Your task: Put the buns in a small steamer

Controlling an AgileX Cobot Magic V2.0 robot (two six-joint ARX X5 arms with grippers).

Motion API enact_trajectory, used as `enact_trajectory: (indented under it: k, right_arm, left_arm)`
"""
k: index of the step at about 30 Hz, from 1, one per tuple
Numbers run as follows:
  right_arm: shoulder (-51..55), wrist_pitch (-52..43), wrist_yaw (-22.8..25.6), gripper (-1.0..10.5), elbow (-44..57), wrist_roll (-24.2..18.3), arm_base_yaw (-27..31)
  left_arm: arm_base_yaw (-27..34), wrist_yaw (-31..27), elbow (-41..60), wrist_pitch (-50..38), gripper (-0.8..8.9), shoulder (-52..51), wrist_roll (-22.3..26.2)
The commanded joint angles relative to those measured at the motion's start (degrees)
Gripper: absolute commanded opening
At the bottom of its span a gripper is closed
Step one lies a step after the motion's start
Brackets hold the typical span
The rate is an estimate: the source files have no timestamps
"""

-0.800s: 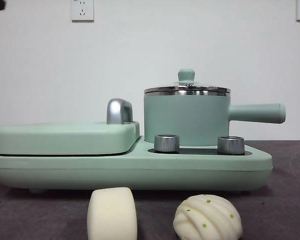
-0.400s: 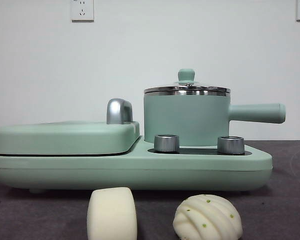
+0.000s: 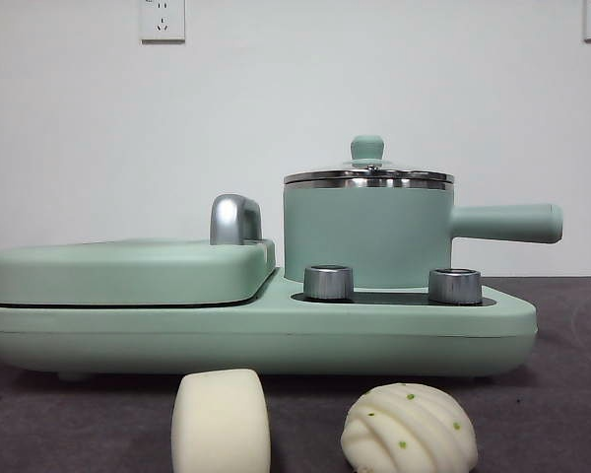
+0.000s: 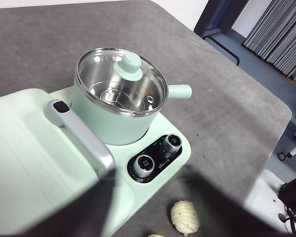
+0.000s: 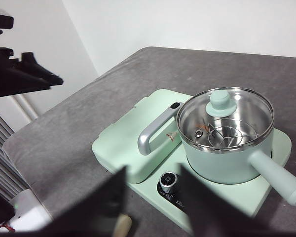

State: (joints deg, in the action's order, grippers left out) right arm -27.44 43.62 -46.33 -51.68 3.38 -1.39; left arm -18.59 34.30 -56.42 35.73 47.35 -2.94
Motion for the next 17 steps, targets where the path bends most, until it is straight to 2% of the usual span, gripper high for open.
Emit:
enact_trajectory:
  k: [1,4,12,17]
  right_arm:
    - [-0.2,-0.3,0.3,4.2,-0.8,-0.4,0.0]
    - [-0.2,-0.3,0.3,4.8,-0.8,-0.4,0.0]
    - [-0.2,-0.3,0.3,4.9,-0.8,-0.4,0.0]
    - [-0.2,-0.3,0.3,4.9,-0.8,0.0,0.0]
  left_arm:
    - [-0.2,0.3,-1.3,-1.0,5.44,0.5,0.8]
    - [-0.2,0.3,-1.3,-1.1,5.64,0.5,0.8]
    - [-0.2,0.3,-1.4,-2.1,5.55,1.5,-1.2]
    - [-0.2,0.2,-5.3,-2.1,5.54,7.6,-1.7]
